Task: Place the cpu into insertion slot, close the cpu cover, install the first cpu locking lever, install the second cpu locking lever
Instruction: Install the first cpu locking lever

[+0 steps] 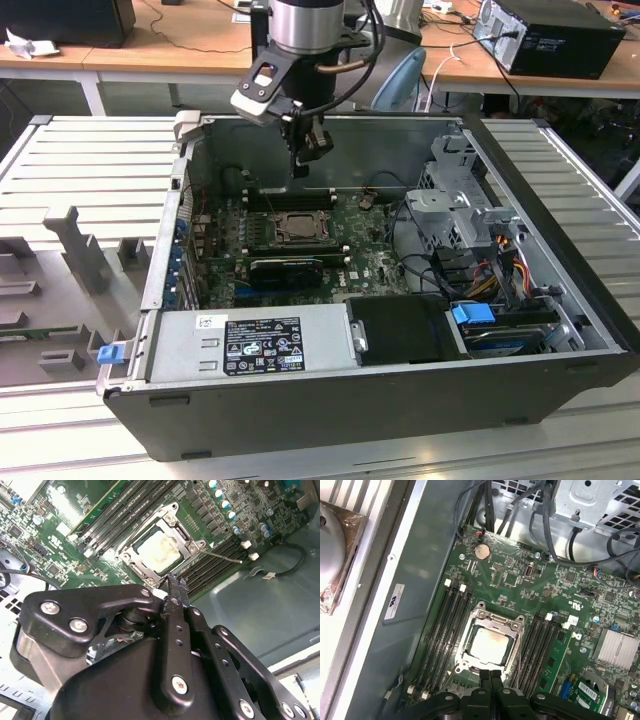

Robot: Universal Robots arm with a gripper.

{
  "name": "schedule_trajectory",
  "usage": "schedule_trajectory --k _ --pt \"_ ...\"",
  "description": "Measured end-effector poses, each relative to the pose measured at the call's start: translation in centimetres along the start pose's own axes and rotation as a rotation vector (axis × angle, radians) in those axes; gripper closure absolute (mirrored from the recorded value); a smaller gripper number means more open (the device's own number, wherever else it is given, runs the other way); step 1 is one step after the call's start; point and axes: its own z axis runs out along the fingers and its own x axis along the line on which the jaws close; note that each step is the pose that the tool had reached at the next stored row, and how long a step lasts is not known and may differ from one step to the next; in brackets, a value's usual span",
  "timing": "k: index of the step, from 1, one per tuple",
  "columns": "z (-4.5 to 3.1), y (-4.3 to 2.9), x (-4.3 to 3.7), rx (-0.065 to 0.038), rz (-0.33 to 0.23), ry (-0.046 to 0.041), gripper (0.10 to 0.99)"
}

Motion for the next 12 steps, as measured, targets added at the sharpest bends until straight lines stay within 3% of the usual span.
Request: schedule_trajectory --k 3,4,9,12 --pt "0.04 -0.01 0.0 0.001 -0.036 0.0005 0.98" --pt "0.06 0.0 0.0 0.002 -0.084 0.0011 0.98" --pt "0.1 0.0 0.0 0.005 -0.168 0.0023 0.98" --pt "0.12 0.0 0.0 0.007 -0.246 0.0033 0.98"
